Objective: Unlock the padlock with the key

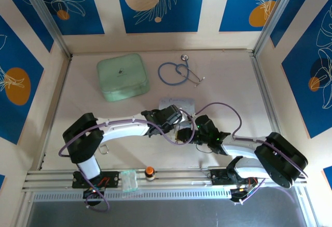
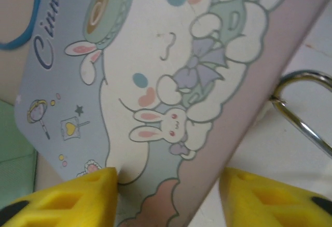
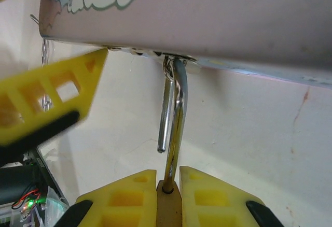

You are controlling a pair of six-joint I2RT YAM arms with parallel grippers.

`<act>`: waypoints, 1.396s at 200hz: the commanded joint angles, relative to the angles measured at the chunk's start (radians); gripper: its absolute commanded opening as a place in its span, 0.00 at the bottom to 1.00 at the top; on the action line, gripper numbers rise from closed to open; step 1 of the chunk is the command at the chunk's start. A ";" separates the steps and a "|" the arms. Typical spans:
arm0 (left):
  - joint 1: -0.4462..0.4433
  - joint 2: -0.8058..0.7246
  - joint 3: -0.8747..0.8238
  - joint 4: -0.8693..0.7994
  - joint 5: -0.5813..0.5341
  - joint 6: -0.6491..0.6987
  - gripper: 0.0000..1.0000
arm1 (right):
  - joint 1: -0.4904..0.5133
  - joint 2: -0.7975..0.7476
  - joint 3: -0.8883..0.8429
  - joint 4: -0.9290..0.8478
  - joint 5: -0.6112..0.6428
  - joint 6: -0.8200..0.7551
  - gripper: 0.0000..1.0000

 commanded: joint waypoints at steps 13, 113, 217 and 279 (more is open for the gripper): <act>-0.009 0.060 -0.014 -0.079 0.050 -0.037 0.42 | -0.059 -0.015 -0.075 -0.139 0.055 0.106 0.12; -0.052 0.103 0.009 -0.085 0.117 -0.119 0.31 | 0.010 0.170 -0.096 0.280 0.233 0.307 0.10; -0.069 0.150 -0.022 -0.061 0.062 -0.089 0.31 | -0.062 0.052 -0.061 0.220 0.251 0.278 0.09; -0.071 0.143 -0.058 -0.030 0.064 -0.078 0.30 | -0.156 0.073 -0.028 0.204 0.231 0.294 0.09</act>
